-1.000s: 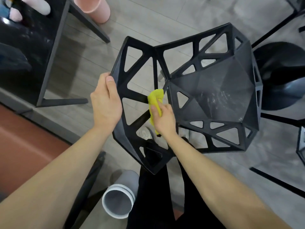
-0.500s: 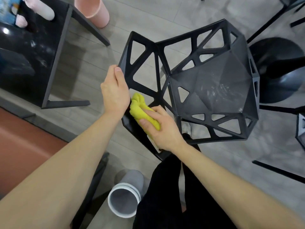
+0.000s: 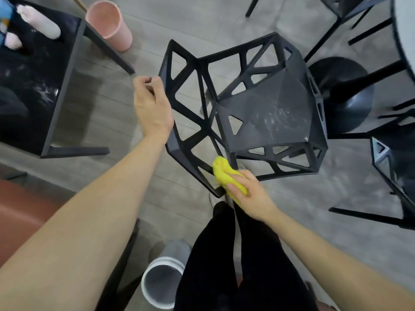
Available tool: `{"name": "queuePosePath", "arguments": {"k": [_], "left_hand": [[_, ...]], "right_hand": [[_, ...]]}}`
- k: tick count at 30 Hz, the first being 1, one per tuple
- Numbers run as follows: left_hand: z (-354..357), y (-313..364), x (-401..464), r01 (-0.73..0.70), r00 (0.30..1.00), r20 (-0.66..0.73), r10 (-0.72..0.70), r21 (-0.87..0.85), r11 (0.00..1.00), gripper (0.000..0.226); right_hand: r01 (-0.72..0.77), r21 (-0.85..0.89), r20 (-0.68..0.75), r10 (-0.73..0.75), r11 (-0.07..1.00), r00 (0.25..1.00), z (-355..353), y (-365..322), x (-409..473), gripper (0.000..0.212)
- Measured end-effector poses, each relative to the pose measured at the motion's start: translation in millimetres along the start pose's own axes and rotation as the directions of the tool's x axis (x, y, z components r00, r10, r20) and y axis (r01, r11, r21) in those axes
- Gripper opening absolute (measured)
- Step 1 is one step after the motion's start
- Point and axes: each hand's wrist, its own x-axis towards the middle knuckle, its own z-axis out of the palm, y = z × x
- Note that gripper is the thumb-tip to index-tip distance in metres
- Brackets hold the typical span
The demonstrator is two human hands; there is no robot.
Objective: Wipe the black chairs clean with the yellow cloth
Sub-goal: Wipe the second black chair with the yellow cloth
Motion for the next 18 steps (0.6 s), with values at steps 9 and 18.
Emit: {"name": "queuePosePath", "arguments": {"k": [9, 18], "left_hand": [[-11, -8, -66, 0.242, 0.969, 0.081, -0.233, -0.126, 0.962, 0.048], [4, -14, -116, 0.129, 0.979, -0.14, -0.148, -0.14, 0.982, 0.045]], "right_hand": [[0.272, 0.125, -0.038, -0.269, 0.954, 0.962, -2, -102, 5, 0.035], [-0.092, 0.251, -0.21, 0.147, 0.964, 0.967, -40, 5, -24, 0.03]]}}
